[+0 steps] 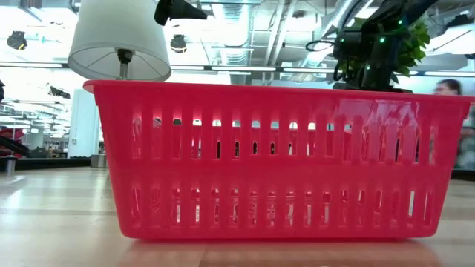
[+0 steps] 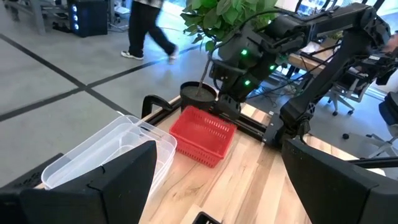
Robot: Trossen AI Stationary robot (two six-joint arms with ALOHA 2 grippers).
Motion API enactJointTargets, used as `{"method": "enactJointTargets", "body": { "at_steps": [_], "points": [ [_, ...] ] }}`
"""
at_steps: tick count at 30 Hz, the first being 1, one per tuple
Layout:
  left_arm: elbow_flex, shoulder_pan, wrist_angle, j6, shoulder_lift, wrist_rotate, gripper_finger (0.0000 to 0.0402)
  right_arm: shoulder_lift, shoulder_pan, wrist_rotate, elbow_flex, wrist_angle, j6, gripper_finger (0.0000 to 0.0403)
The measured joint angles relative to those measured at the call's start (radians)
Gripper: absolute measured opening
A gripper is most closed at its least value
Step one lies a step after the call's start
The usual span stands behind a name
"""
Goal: Stack baskets by color
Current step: Stack the middle red bin on the top red bin, then stack the top black bin on the middle black bin
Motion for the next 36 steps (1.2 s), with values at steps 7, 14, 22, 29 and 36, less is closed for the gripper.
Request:
{"method": "enactJointTargets", "body": {
  "at_steps": [7, 14, 22, 29, 36],
  "points": [
    [0.000, 0.000, 0.000, -0.009, 0.000, 0.000, 0.0334, 0.091, 0.000, 0.002, 0.000, 0.001, -0.003, 0.0087],
    [0.000, 0.000, 0.000, -0.012, 0.000, 0.007, 0.0334, 0.097, 0.026, -0.002, 0.000, 0.006, 0.001, 0.0088],
    [0.000, 0.000, -0.104, -0.006, -0.009, 0.057, 0.0334, -0.026, 0.213, -0.082, 0.000, 0.080, 0.054, 0.0084],
    [0.001, -0.004, -0.466, 0.004, 0.013, 0.233, 0.0334, -0.077, 0.472, -0.100, 0.000, 0.087, 0.181, 0.0082],
    [-0.057, -0.035, -0.693, 0.124, 0.050, 0.204, 0.0334, -0.060, 0.750, -0.151, 0.000, 0.267, 0.246, 0.0082]
  ]
}}
